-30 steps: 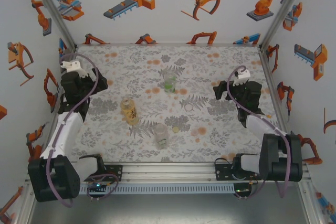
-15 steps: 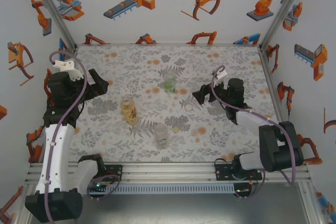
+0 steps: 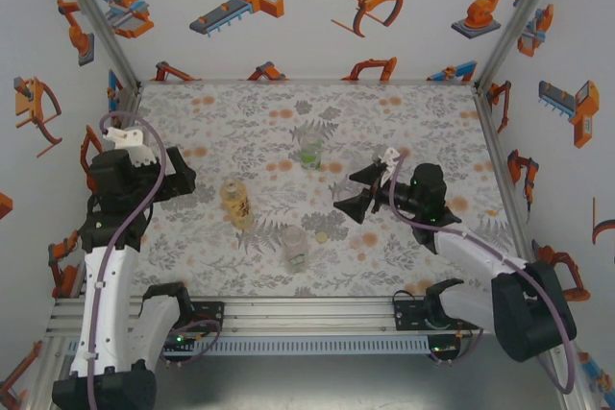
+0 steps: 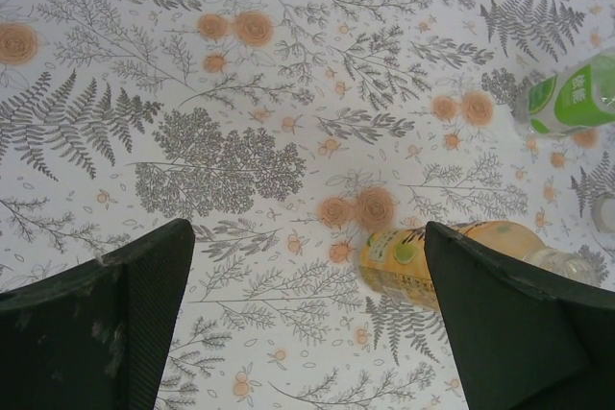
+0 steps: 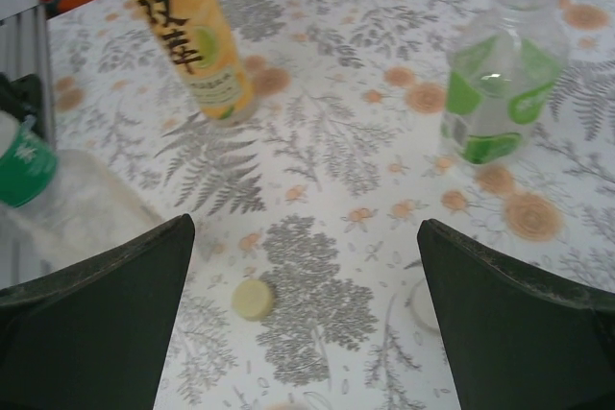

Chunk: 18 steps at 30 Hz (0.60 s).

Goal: Screw on the bottle caps

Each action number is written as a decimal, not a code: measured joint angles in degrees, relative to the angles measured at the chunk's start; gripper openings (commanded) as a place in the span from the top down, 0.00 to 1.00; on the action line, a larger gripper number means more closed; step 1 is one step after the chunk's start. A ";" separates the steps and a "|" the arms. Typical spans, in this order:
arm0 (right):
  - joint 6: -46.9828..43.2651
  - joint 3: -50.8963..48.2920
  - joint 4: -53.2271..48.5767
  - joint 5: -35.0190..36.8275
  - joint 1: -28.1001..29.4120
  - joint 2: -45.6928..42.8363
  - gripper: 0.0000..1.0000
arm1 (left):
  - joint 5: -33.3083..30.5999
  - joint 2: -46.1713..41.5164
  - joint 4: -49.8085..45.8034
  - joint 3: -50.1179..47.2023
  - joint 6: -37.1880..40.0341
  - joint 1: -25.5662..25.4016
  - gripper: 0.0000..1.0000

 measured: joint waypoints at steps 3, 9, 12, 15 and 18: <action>-0.09 -1.77 0.00 -2.45 1.97 -2.03 0.12 | -0.09 -0.33 0.02 -0.07 0.00 0.24 0.03; -1.42 -4.90 -0.20 -4.35 8.44 -3.08 0.08 | -0.07 -0.42 0.00 -0.09 0.00 0.90 0.03; -2.69 -5.27 -0.90 -3.87 12.22 -3.04 0.05 | -0.04 -0.42 0.02 -0.11 0.00 0.94 0.03; -4.24 -5.27 -1.11 -2.80 15.58 -2.29 0.04 | 0.00 -0.42 0.07 -0.42 0.00 1.01 0.03; -5.66 -5.27 -0.98 -1.42 18.53 -0.17 0.04 | 0.15 -0.39 0.07 -0.74 0.00 1.40 0.03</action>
